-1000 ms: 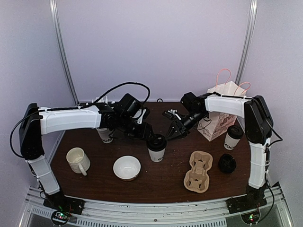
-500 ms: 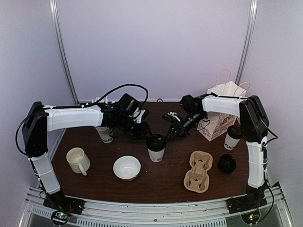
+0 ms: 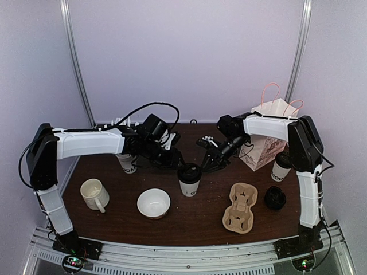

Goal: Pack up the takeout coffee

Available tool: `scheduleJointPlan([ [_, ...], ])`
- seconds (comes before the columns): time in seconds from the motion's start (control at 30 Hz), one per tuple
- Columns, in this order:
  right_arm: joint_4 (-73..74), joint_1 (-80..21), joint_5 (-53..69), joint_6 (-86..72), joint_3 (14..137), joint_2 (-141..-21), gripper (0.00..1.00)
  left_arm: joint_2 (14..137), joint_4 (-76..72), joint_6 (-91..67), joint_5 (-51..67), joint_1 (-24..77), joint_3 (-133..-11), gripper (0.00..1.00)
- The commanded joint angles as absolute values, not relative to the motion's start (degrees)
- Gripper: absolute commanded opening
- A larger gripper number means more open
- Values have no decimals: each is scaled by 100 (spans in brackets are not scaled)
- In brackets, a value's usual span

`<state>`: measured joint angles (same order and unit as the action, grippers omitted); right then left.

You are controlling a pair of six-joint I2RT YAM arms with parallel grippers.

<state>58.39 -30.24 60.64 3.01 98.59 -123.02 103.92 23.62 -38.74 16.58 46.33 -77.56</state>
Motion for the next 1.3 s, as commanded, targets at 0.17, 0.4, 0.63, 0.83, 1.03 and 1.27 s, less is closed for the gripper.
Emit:
scheduleJointPlan([
  [0.17, 6329, -2999, 6005, 1205, 10467, -12019, 46, 9845, 2295, -3189, 1600, 4709, -7852, 57],
  [0.4, 6483, -2995, 5793, 1397, 10309, -11828, 50, 9838, 2657, -2785, 1282, 4711, -8139, 61],
  [0.63, 6062, -3042, 5820, 1560, 9206, -11128, 76, 10540, 3319, -1794, 1520, 4685, -9122, 69],
  [0.83, 5597, -3286, 6234, 1270, 8609, -10965, 81, 10875, 3345, -1612, 1940, 4685, -9257, 75],
  [1.03, 5726, -3322, 6192, 1125, 9106, -11556, 63, 10925, 3251, -1609, 1752, 4685, -9113, 71],
  [1.27, 5885, -3236, 5997, 947, 9782, -12115, 48, 10839, 3346, -1806, 1731, 4685, -8958, 61],
])
